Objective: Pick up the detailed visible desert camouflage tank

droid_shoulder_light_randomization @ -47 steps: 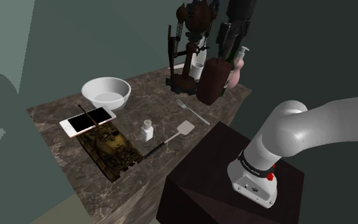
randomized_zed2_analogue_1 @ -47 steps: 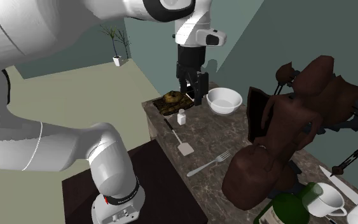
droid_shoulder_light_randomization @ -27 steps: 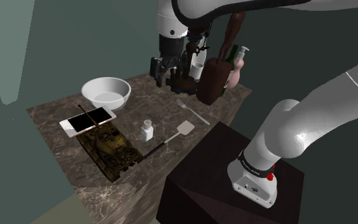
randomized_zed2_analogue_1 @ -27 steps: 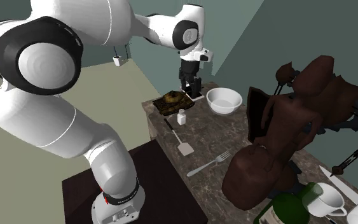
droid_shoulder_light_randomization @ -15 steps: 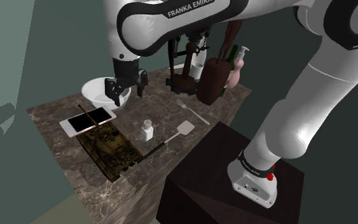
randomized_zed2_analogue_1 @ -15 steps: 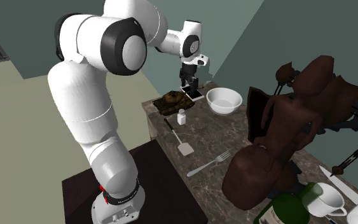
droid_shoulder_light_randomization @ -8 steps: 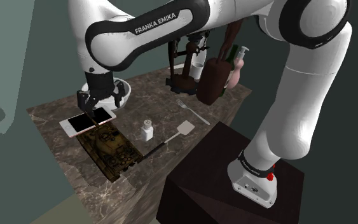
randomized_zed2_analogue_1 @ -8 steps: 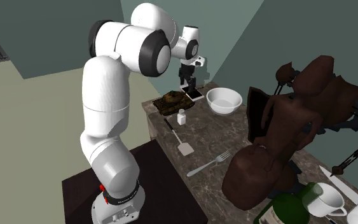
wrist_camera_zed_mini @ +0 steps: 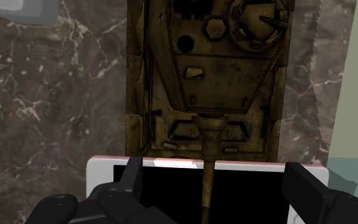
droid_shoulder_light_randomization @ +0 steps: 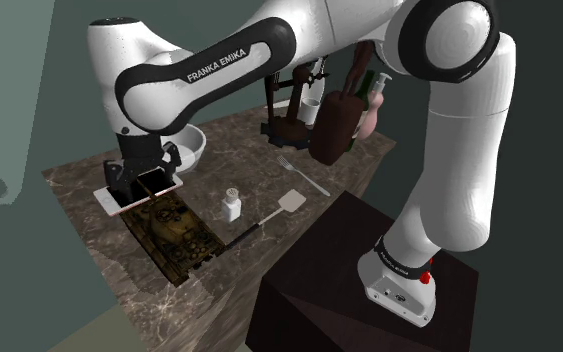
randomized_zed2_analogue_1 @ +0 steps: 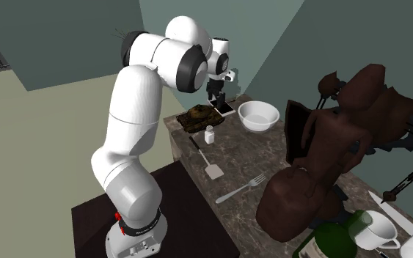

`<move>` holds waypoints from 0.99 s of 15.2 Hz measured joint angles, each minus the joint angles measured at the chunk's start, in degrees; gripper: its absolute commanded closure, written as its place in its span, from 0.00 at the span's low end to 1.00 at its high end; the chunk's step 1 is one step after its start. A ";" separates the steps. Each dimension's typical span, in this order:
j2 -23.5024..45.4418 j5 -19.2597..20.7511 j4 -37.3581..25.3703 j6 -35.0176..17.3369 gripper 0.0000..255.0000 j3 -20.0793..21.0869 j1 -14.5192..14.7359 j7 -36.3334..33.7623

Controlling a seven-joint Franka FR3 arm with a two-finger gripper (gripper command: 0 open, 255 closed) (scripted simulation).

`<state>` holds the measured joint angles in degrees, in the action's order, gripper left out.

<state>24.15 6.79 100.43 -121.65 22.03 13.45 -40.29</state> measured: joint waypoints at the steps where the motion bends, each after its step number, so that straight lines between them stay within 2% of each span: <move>1: 0.36 0.15 0.16 -0.50 0.00 -0.07 0.07 -0.09; 3: 1.16 0.49 0.64 -1.73 0.00 -0.23 0.25 -0.31; 4: 1.19 0.52 0.80 -1.92 1.00 -0.25 0.22 -0.29; 15: 1.04 0.55 0.51 -1.75 1.00 -0.30 0.17 -0.28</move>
<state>25.19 7.34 100.94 -123.40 21.73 13.62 -40.57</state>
